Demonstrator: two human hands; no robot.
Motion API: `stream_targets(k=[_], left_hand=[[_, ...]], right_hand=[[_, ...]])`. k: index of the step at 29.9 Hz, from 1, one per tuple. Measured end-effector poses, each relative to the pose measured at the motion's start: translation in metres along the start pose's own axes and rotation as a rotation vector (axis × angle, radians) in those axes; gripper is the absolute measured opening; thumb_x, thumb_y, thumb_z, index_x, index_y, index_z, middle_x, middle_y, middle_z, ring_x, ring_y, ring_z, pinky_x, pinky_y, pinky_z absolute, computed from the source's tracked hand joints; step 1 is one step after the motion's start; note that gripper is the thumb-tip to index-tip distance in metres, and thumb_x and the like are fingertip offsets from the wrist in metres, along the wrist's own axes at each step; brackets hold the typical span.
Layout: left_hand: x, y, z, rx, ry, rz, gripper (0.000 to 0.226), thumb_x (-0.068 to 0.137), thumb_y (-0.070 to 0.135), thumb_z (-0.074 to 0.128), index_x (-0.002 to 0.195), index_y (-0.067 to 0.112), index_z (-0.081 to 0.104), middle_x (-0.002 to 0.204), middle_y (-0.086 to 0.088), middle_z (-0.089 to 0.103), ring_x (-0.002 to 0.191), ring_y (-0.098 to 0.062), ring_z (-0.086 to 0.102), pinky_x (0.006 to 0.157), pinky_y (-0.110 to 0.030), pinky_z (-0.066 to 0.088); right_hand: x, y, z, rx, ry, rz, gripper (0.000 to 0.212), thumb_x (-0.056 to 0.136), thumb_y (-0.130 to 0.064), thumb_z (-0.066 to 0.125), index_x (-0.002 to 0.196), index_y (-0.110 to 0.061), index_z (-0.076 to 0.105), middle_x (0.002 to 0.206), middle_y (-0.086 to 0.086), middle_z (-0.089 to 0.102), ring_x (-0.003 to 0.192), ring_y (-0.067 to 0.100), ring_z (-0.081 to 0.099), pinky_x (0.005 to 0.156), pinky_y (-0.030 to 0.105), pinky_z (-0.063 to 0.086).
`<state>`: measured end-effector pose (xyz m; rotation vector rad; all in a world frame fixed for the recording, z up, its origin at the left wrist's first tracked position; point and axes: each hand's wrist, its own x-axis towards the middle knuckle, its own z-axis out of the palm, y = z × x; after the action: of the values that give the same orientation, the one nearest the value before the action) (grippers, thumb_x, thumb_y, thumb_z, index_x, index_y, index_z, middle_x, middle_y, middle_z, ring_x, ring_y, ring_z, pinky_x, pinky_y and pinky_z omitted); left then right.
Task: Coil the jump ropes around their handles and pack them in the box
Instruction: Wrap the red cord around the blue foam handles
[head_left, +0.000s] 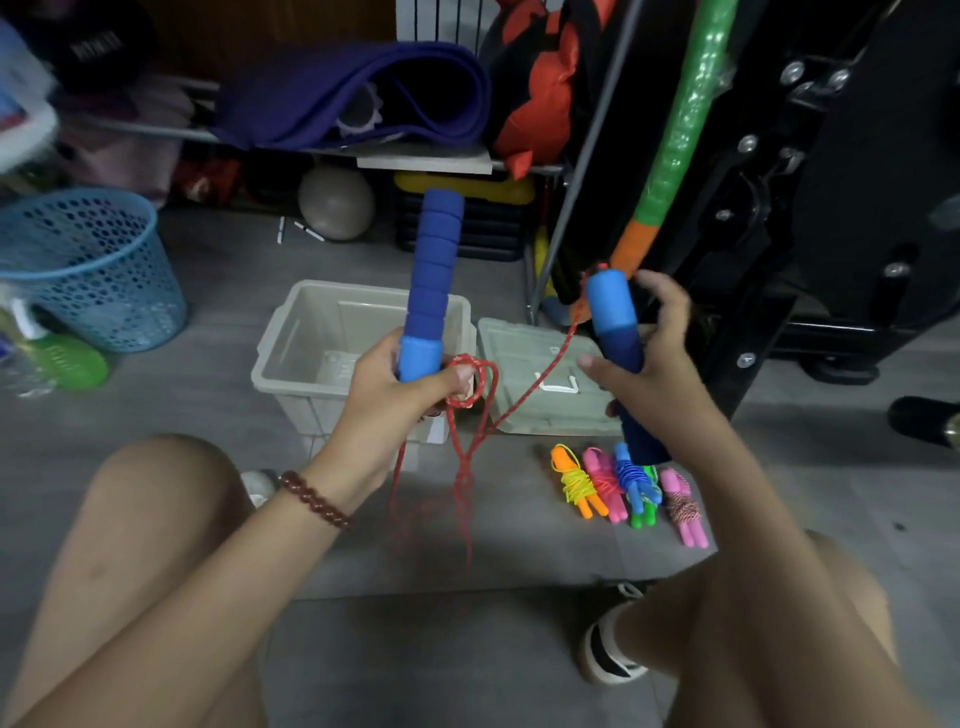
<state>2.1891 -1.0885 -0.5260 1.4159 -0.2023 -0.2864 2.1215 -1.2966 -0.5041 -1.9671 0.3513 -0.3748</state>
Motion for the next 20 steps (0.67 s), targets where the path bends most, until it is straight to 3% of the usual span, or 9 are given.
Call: stream_targets(k=[2, 4, 5, 8, 10, 12, 14, 18, 20], left_hand=[[0.0, 0.0, 0.001, -0.006, 0.001, -0.009, 0.026, 0.075, -0.001, 0.071, 0.083, 0.017, 0.055, 0.061, 0.013, 0.063, 0.064, -0.007, 0.06, 0.063, -0.021, 0.05], [-0.001, 0.001, 0.002, -0.018, -0.014, -0.006, 0.026, 0.077, -0.006, 0.068, 0.085, 0.015, 0.055, 0.059, 0.013, 0.064, 0.061, -0.004, 0.062, 0.062, -0.018, 0.053], [-0.001, 0.002, 0.003, -0.027, -0.027, -0.001, 0.026, 0.078, -0.009, 0.066, 0.085, 0.013, 0.054, 0.058, 0.013, 0.064, 0.06, -0.003, 0.063, 0.06, -0.016, 0.052], [-0.003, 0.004, 0.004, -0.025, -0.094, 0.009, 0.027, 0.078, -0.012, 0.063, 0.087, 0.012, 0.052, 0.058, 0.012, 0.065, 0.059, -0.003, 0.065, 0.059, -0.013, 0.05], [-0.003, 0.004, 0.003, 0.008, -0.125, 0.017, 0.027, 0.078, -0.01, 0.064, 0.086, 0.013, 0.053, 0.061, 0.01, 0.065, 0.06, -0.003, 0.064, 0.059, -0.014, 0.05], [-0.003, 0.003, 0.003, 0.034, -0.135, 0.03, 0.027, 0.079, -0.008, 0.065, 0.085, 0.015, 0.054, 0.067, 0.007, 0.064, 0.062, -0.003, 0.063, 0.059, -0.016, 0.05], [-0.003, 0.004, 0.003, 0.056, -0.124, 0.04, 0.026, 0.079, -0.007, 0.065, 0.086, 0.015, 0.054, 0.07, 0.003, 0.062, 0.062, -0.005, 0.062, 0.059, -0.018, 0.051], [0.0, 0.002, 0.001, 0.157, -0.036, 0.099, 0.025, 0.078, -0.004, 0.068, 0.09, 0.013, 0.054, 0.075, -0.002, 0.065, 0.066, -0.008, 0.065, 0.063, -0.024, 0.056], [0.004, 0.001, -0.004, 0.22, 0.033, 0.138, 0.026, 0.076, -0.001, 0.071, 0.088, 0.014, 0.054, 0.08, -0.01, 0.065, 0.07, -0.014, 0.065, 0.065, -0.028, 0.056]], right_hand=[[-0.004, -0.006, 0.012, -0.057, -0.109, -0.065, 0.075, 0.085, -0.007, 0.066, 0.133, -0.047, 0.024, 0.117, 0.001, 0.041, 0.085, 0.021, 0.052, 0.059, 0.037, 0.056], [-0.008, -0.006, 0.024, -0.165, -0.158, -0.117, 0.077, 0.086, -0.011, 0.065, 0.127, -0.058, 0.02, 0.124, -0.009, 0.029, 0.116, 0.025, 0.036, 0.086, 0.053, 0.05], [-0.01, -0.005, 0.029, -0.184, -0.164, -0.133, 0.077, 0.087, -0.011, 0.063, 0.127, -0.059, 0.018, 0.129, -0.004, 0.023, 0.126, 0.023, 0.025, 0.094, 0.056, 0.045], [-0.011, -0.005, 0.04, -0.219, -0.158, -0.216, 0.067, 0.091, -0.003, 0.054, 0.135, -0.048, 0.029, 0.143, 0.01, 0.008, 0.14, 0.019, 0.009, 0.109, 0.037, 0.035], [-0.01, -0.004, 0.046, -0.242, -0.152, -0.291, 0.048, 0.091, 0.0, 0.053, 0.125, -0.034, 0.053, 0.142, 0.013, 0.019, 0.138, 0.011, 0.017, 0.105, 0.01, 0.027], [-0.011, -0.003, 0.052, -0.217, -0.163, -0.291, 0.019, 0.088, -0.01, 0.063, 0.102, -0.023, 0.067, 0.132, 0.013, 0.037, 0.123, -0.01, 0.033, 0.093, -0.002, 0.023], [-0.012, -0.003, 0.058, -0.181, -0.162, -0.242, 0.01, 0.081, -0.019, 0.072, 0.083, -0.024, 0.065, 0.122, 0.011, 0.046, 0.108, -0.022, 0.037, 0.087, -0.002, 0.026], [-0.011, -0.006, 0.062, -0.12, -0.116, -0.187, 0.024, 0.078, -0.019, 0.075, 0.069, -0.032, 0.058, 0.115, 0.005, 0.051, 0.112, -0.005, 0.042, 0.09, 0.003, 0.029], [-0.012, -0.01, 0.061, -0.1, -0.096, -0.181, 0.022, 0.079, -0.018, 0.074, 0.069, -0.031, 0.059, 0.115, 0.003, 0.051, 0.112, 0.002, 0.045, 0.089, 0.016, 0.039]])
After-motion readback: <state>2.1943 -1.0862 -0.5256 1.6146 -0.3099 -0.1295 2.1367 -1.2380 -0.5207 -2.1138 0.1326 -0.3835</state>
